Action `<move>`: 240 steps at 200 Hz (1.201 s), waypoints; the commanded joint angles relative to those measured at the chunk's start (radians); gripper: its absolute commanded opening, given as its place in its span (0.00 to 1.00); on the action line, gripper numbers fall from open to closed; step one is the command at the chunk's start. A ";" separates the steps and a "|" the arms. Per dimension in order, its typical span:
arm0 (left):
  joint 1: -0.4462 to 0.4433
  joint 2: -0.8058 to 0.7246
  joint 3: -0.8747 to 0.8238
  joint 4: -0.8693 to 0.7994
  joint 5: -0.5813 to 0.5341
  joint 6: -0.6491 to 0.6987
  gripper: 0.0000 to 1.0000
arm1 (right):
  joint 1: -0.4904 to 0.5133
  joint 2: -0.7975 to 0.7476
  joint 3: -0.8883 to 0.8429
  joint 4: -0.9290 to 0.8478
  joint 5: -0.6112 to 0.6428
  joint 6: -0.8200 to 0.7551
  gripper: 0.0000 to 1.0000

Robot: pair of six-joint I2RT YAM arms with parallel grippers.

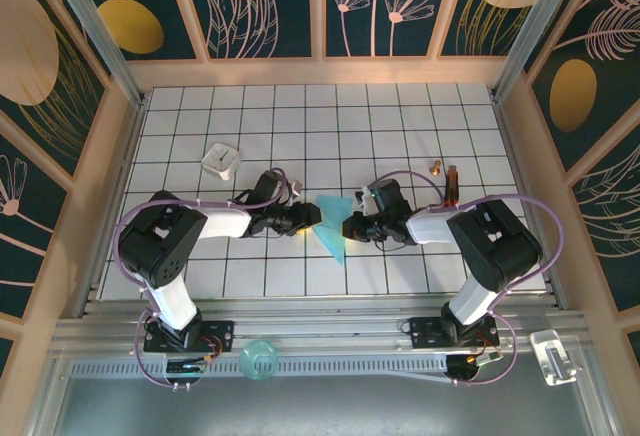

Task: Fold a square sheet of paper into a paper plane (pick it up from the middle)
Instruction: Third fold the triangle at the center of the table, then fourth fold the wing at the center of the table.

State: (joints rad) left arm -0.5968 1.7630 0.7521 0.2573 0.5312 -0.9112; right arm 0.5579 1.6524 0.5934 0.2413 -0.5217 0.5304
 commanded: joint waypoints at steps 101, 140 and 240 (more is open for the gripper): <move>-0.007 -0.008 -0.082 0.149 0.050 -0.138 0.47 | -0.005 0.014 -0.023 -0.043 0.051 -0.030 0.00; -0.006 -0.007 -0.073 0.065 -0.022 -0.066 0.47 | -0.004 0.017 -0.024 -0.040 0.048 -0.032 0.00; -0.007 -0.056 -0.088 0.010 -0.017 -0.059 0.48 | -0.004 0.019 -0.028 -0.042 0.049 -0.030 0.00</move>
State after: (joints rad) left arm -0.6025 1.7126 0.6617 0.3378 0.4973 -0.9882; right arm 0.5579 1.6524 0.5934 0.2413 -0.5217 0.5293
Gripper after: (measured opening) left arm 0.476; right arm 0.043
